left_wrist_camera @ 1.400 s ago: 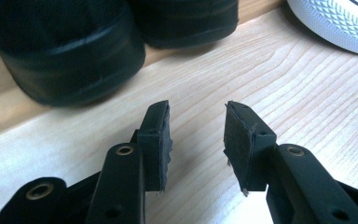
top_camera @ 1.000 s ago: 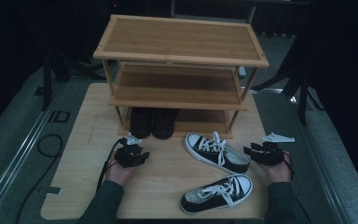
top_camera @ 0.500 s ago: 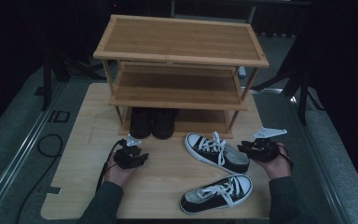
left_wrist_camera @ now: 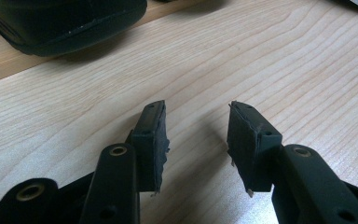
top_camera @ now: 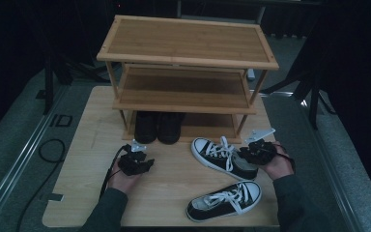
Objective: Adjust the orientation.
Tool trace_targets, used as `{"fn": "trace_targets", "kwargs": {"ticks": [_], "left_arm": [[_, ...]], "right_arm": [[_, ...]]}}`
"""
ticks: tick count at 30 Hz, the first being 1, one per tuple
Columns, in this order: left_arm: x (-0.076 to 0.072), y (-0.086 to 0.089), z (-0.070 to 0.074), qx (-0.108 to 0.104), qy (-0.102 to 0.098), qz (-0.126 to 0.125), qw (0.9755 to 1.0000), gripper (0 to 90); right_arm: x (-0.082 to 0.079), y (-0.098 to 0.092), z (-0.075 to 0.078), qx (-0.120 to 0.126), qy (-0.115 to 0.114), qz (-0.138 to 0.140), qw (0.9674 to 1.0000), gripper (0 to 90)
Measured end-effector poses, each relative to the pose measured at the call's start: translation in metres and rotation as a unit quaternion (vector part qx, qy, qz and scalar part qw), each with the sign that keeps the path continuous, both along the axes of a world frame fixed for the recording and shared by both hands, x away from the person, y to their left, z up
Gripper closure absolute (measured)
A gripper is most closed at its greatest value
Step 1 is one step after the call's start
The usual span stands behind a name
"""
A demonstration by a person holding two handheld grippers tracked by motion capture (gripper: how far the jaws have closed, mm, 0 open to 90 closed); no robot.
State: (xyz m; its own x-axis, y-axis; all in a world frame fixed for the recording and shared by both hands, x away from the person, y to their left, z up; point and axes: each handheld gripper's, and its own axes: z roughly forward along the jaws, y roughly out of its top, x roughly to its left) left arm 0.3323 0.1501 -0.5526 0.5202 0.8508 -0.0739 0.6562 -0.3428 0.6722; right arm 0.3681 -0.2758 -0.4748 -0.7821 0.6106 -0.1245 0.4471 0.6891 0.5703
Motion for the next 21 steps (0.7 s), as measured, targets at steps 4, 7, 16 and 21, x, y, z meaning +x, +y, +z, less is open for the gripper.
{"fn": "trace_targets", "kwargs": {"ticks": [4,7,16,21], "left_arm": [[-0.001,-0.002,0.0,0.003,-0.001,-0.004,1.0,57.0],[-0.001,-0.002,0.0,0.003,-0.002,-0.006,1.0,57.0],[-0.002,-0.003,0.0,0.006,-0.006,-0.007,0.9999,57.0],[-0.002,-0.003,-0.001,0.005,-0.006,-0.008,0.9999,56.9]], "right_arm": [[0.007,0.007,-0.004,-0.019,0.013,0.01,0.9997,79.5],[0.01,0.013,-0.008,-0.037,0.022,0.017,0.9989,79.6],[0.024,0.03,-0.018,-0.063,0.04,0.031,0.9967,82.9],[0.027,0.031,-0.02,-0.06,0.047,0.031,0.9966,87.7]]}}
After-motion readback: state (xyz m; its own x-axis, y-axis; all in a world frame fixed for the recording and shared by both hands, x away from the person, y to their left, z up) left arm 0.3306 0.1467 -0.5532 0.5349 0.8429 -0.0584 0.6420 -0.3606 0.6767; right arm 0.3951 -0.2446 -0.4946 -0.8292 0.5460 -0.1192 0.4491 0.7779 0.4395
